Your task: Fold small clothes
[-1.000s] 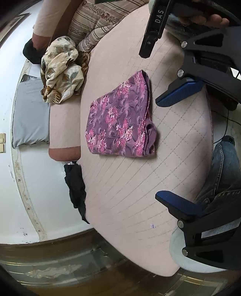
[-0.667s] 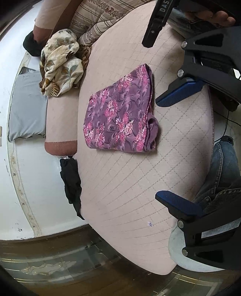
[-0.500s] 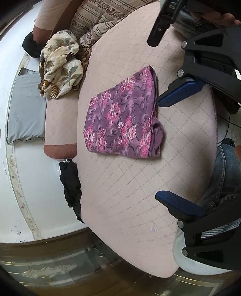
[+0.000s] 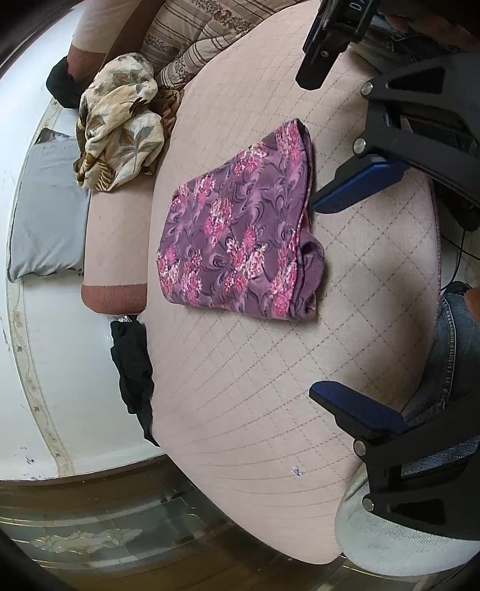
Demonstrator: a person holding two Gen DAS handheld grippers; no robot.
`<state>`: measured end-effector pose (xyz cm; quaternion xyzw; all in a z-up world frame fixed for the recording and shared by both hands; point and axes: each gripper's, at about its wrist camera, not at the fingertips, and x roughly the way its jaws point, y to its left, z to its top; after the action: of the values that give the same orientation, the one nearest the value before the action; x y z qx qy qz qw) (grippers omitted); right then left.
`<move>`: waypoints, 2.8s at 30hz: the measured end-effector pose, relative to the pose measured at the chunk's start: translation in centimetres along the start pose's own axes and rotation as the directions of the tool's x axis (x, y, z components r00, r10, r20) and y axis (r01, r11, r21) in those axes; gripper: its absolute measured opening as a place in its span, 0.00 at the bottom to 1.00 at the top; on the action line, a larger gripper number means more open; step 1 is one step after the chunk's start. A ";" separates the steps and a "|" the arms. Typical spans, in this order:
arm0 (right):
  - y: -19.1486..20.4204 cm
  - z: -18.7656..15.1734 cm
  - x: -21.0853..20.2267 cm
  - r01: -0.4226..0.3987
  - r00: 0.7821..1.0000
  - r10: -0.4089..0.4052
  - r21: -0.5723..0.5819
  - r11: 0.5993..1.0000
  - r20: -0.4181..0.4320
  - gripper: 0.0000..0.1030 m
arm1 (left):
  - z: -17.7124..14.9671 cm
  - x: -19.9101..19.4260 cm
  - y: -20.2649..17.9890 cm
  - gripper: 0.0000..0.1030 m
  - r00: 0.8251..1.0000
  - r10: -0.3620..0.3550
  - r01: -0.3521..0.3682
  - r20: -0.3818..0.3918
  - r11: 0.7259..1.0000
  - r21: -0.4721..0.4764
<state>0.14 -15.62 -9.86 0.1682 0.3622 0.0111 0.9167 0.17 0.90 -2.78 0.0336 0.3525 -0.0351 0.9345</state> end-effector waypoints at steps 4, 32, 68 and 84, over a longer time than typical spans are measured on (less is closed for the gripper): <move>0.8 -0.2 0.0 0.015 1.000 -0.015 -0.038 0.999 0.002 0.92 | 0.0 -0.4 0.3 0.89 1.000 -0.002 0.002 0.015 1.000 -0.012; 2.4 3.0 -4.1 -0.032 0.999 0.032 0.016 0.999 0.002 0.92 | 1.2 -4.7 2.3 0.89 0.998 0.025 -0.023 0.055 0.999 -0.030; 3.2 5.5 -4.9 -0.101 0.995 0.100 0.055 0.993 0.016 0.92 | 4.5 -6.9 3.4 0.89 0.998 0.038 -0.035 0.052 0.998 -0.055; 1.6 7.1 -4.5 -0.079 0.997 0.078 0.052 0.995 0.027 0.92 | 6.2 -5.4 2.9 0.89 0.999 0.049 -0.048 0.011 0.998 -0.032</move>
<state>1.70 -16.87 -1.53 0.2067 0.3440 0.0356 0.9153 0.46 3.46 5.59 0.0270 0.3465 -0.0070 0.9376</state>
